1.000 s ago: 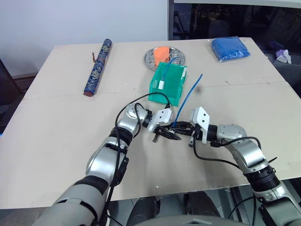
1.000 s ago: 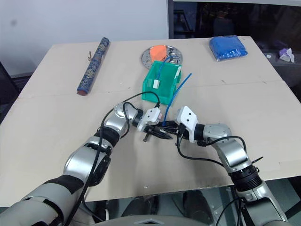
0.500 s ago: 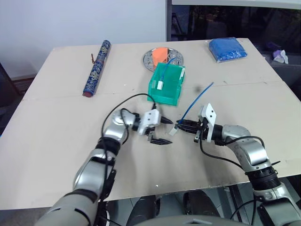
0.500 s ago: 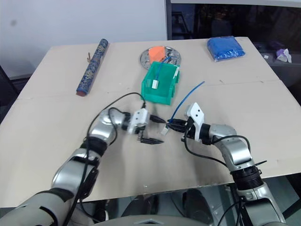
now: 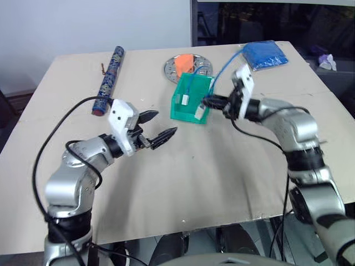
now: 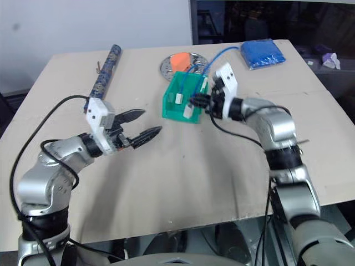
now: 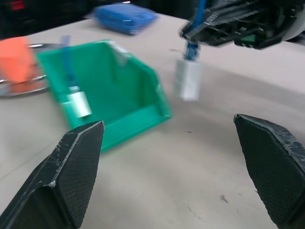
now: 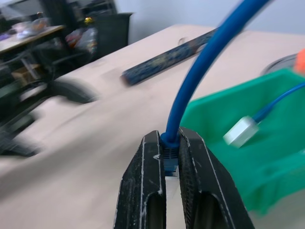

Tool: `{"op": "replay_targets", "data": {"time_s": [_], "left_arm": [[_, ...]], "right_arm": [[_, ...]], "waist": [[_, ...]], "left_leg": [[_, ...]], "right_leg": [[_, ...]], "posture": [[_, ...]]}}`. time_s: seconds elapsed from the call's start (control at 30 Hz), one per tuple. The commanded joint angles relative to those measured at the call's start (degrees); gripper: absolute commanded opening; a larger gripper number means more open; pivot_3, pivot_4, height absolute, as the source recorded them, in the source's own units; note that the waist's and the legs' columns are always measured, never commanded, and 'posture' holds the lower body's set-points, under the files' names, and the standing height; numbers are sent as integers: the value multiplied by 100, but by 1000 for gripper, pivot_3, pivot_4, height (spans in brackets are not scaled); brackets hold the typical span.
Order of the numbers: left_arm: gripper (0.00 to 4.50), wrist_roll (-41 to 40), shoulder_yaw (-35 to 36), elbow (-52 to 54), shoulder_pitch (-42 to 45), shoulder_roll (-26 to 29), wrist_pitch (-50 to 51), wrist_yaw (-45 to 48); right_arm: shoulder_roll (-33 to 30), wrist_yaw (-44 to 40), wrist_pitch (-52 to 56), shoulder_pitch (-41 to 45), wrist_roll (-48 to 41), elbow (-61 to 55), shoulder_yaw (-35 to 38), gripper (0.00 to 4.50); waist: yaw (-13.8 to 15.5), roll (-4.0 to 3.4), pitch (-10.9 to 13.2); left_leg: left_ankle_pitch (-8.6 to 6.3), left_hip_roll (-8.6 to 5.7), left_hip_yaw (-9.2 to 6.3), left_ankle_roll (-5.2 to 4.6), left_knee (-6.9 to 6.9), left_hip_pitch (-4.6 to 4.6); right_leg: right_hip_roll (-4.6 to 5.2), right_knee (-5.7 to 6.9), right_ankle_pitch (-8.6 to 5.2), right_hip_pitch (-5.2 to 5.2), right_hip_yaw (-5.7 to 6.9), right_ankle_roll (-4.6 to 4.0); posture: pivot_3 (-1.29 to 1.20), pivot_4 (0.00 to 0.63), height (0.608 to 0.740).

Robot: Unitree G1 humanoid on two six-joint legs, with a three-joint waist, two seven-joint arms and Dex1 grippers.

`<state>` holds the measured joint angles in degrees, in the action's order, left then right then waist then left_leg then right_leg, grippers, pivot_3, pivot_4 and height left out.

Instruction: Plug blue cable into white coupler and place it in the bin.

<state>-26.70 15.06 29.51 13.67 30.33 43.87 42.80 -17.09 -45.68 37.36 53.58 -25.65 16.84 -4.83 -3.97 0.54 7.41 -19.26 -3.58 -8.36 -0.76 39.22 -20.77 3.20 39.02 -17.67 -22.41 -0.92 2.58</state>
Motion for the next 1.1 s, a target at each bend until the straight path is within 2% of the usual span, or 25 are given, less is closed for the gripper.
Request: {"op": "replay_targets", "data": {"time_s": [0.03,0.1,0.13,0.2,0.27,0.33,0.43,0.5,0.67,0.8,0.93,1.1], "left_arm": [[4500,-174,71,401,-35,91,215,-385],[4500,-171,0,362,-72,158,176,-409],[4500,-182,-22,336,-81,180,150,-420],[4500,-195,-75,272,-71,192,98,-459],[4500,-268,-119,251,-89,175,61,-460],[4500,-321,-136,270,-153,169,23,-471],[4500,-333,-127,309,-431,221,-126,-410],[4500,-338,-123,360,-708,238,-209,-391],[4500,60,-270,320,-1507,127,-814,-578],[4500,216,-299,456,-2143,-38,-1269,-687],[4500,244,-438,703,-2857,-223,-1516,-768],[4500,676,-875,470,-3421,-348,-2074,-811]], "right_arm": [[260,1,-957,808,517,1345,-35,760],[431,345,-1623,1243,806,2248,98,1402],[483,478,-1950,1409,925,2620,158,1901],[510,936,-2656,1654,1176,3221,270,2479],[463,1714,-3251,1830,1314,3690,525,3474],[356,2071,-3720,1800,1457,3828,657,4412],[185,1926,-3850,1288,1443,3345,791,4480],[62,1541,-3691,623,1336,2532,747,4480],[-362,716,-3055,-1621,691,-141,840,4480],[-867,-229,-3118,-3256,195,-1454,956,4480],[-1351,-823,-3034,-4589,-84,-1961,1112,4480],[-1790,-1375,-3034,-5419,-13,-2015,1014,4480]], "waist": [[-2,0,0],[1,0,0],[5,0,0],[6,-1,1],[5,-2,2],[-5,-3,2],[-37,-3,2],[-58,-4,1],[-83,-19,10],[-51,-36,18],[96,-32,17],[223,-39,22]], "left_leg": [[0,0,-1,0,0,1],[0,0,-1,1,0,2],[0,0,-1,1,1,1],[0,-6,-1,1,2,-2],[0,-12,-1,1,2,-3],[0,-18,1,1,4,-5],[1,-17,11,1,5,-3],[1,-14,12,1,5,-3],[0,-11,13,1,6,-15],[0,-16,20,0,-3,-11],[-1,-13,18,-2,-23,8],[-3,-14,20,-6,-29,55]], "right_leg": [[0,2,0,0,1,0],[0,1,0,0,3,0],[0,0,0,0,4,0],[4,-4,0,-1,5,0],[11,-4,0,-1,6,0],[16,-6,0,-4,9,0],[18,-6,0,-9,9,0],[18,-3,0,-11,10,0],[20,4,0,-15,5,0],[29,-17,0,-15,4,1],[28,-20,-1,-5,2,1],[27,-20,13,39,-4,0]], "posture": [[0,150,740],[0,150,740],[0,150,740],[0,150,740],[0,150,740],[0,150,740],[0,150,740],[0,150,740],[0,150,740],[0,150,740],[0,150,740],[0,150,740]]}}
